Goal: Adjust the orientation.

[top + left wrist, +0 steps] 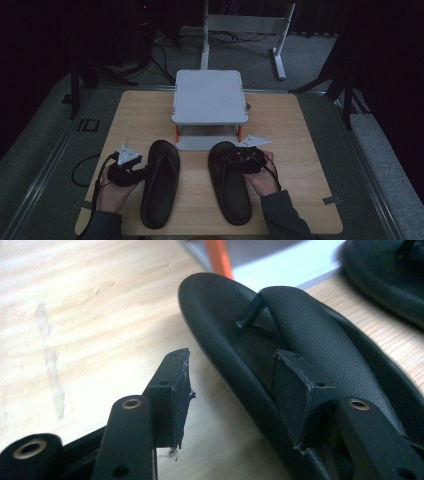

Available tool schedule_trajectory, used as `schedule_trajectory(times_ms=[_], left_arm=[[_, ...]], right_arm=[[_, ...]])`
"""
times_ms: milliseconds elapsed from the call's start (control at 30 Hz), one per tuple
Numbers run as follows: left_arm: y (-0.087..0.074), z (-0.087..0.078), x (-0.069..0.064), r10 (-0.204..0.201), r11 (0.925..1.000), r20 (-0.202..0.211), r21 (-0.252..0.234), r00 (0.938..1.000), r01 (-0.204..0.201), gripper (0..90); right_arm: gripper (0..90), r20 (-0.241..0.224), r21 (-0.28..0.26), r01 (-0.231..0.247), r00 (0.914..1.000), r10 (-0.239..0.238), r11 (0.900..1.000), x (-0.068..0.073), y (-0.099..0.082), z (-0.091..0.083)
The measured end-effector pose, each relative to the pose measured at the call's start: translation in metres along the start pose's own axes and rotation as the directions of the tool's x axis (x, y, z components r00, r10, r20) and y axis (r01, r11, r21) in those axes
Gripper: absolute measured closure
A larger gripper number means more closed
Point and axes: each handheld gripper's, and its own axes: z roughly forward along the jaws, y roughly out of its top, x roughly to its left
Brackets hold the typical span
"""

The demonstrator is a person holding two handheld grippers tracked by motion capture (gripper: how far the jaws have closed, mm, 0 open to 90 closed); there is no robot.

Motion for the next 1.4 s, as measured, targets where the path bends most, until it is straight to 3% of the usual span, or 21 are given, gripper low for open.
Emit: schedule_trajectory(times_ms=[233,367,500,567,733,933,1300,1400], left_arm=[[-0.017,-0.005,0.006,-0.040,0.9992,0.017,-0.005,0.9990,0.041,48.2],[-0.021,-0.006,0.003,-0.039,0.9991,0.028,-0.014,0.9988,0.040,47.3],[-0.021,-0.007,0.001,-0.039,0.9989,0.020,-0.025,0.9990,0.039,47.3],[-0.020,-0.007,0.000,-0.040,0.9987,0.023,-0.032,0.9989,0.041,47.1],[-0.019,-0.008,-0.002,-0.035,0.9983,0.030,-0.045,0.9989,0.037,46.9],[-0.018,-0.009,-0.005,-0.023,0.9985,0.045,-0.049,0.9987,0.025,46.4],[-0.017,-0.004,-0.010,-0.009,0.9993,0.061,-0.037,0.9981,0.011,46.6],[-0.017,-0.002,-0.011,-0.009,0.9995,0.072,-0.030,0.9974,0.011,48.3]], right_arm=[[39.2,0.011,0.043,-0.031,0.9995,0.030,0.9986,-0.006,-0.016,-0.002],[47.2,0.017,0.069,-0.092,0.9957,0.091,0.9934,-0.011,-0.028,-0.007],[61.3,0.025,0.090,-0.138,0.9904,0.136,0.9864,-0.017,-0.038,-0.007],[64.6,0.009,0.087,-0.159,0.9873,0.159,0.9835,-0.019,-0.040,-0.005],[77.2,0.017,0.071,-0.177,0.9842,0.176,0.9816,-0.015,-0.035,-0.004],[78.2,0.004,0.068,-0.147,0.9891,0.147,0.9868,0.000,-0.027,0.007],[78.6,0.011,0.018,-0.183,0.9830,0.183,0.9829,0.013,-0.002,0.028],[78.6,0.020,0.019,-0.211,0.9773,0.211,0.9773,0.018,0.004,0.041]])
